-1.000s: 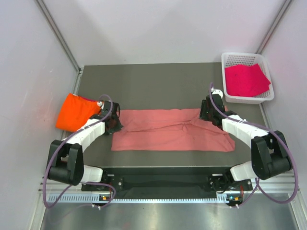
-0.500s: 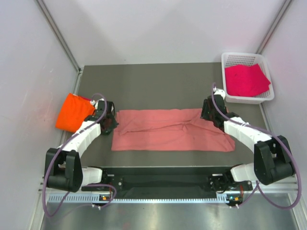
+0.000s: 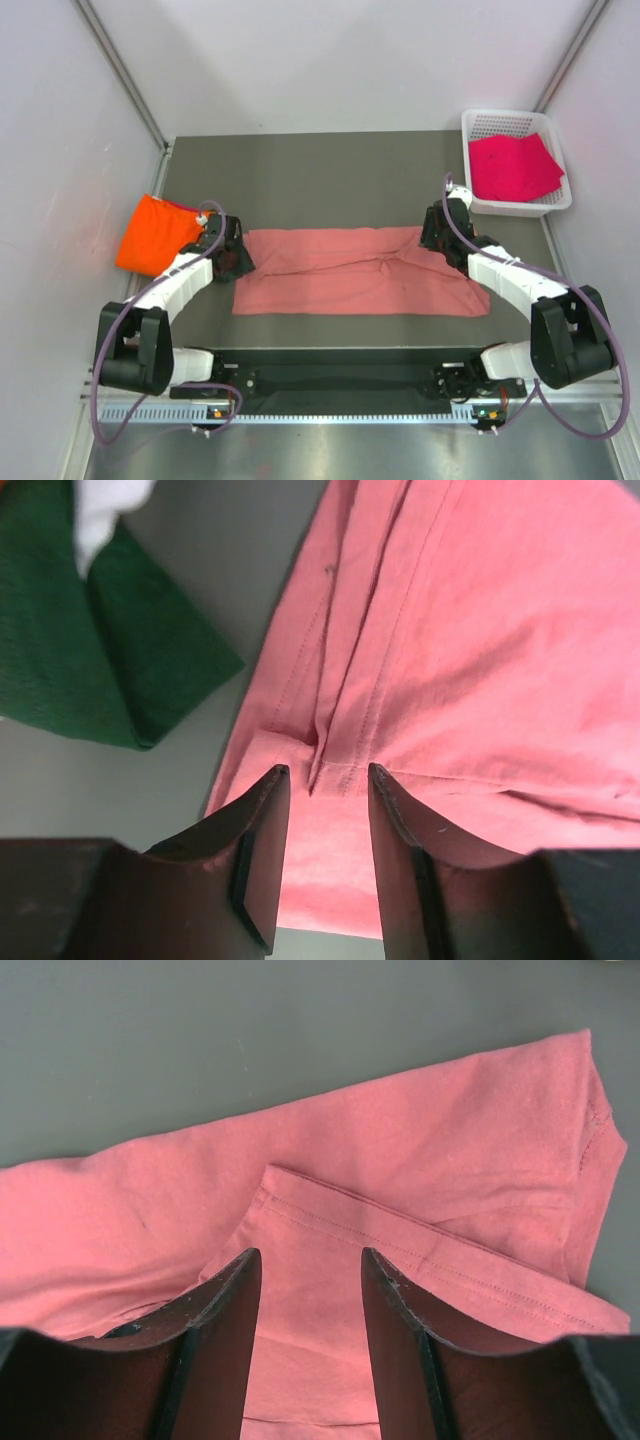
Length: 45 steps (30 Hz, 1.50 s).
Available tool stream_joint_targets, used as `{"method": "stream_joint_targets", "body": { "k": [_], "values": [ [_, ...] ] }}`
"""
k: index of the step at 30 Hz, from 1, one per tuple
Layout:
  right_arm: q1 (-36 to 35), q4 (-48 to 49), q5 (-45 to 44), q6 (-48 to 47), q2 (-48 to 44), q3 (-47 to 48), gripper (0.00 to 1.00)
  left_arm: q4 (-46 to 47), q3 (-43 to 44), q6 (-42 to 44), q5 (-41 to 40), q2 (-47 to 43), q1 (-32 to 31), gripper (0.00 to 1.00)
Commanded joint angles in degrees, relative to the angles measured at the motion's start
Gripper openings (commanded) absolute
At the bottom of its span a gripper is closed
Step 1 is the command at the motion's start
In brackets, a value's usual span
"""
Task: Fold and stack the t-shirts
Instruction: Fold the tshirt
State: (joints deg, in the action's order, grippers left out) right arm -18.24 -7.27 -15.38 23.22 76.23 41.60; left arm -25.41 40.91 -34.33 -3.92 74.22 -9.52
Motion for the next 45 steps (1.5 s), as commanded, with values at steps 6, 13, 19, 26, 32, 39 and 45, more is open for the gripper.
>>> {"method": "stream_joint_targets", "body": {
  "k": [6,13,19,26,32,39,45],
  "values": [
    [0.4,2.5,-0.9,0.6,-1.6,-0.2,0.45,4.5,-0.3,0.0,2.9,3.3,-1.4,0.42],
    [0.3,2.6,-0.8,0.6,-1.8,-0.2,0.45,5.5,0.1,0.3,1.6,6.1,-1.4,0.30],
    [0.4,2.7,-0.8,0.7,-2.0,-0.4,0.45,5.2,0.0,0.7,0.7,5.5,-1.4,0.09],
    [0.5,2.7,-0.8,0.7,-2.1,-0.6,0.44,0.2,3.4,2.0,-3.3,1.5,-1.2,0.00],
    [0.6,2.6,-1.0,0.8,-2.7,-0.7,0.44,-2.2,4.9,1.1,-10.1,1.1,-0.8,0.00],
    [0.7,2.6,-3.6,1.7,-4.2,-1.6,0.44,-4.2,4.7,-1.0,-15.7,0.8,-0.7,0.00],
    [1.1,2.7,-7.3,3.1,-7.7,-3.2,0.46,-3.8,4.7,0.0,-11.8,-2.9,-0.9,0.46]
  ]
}}
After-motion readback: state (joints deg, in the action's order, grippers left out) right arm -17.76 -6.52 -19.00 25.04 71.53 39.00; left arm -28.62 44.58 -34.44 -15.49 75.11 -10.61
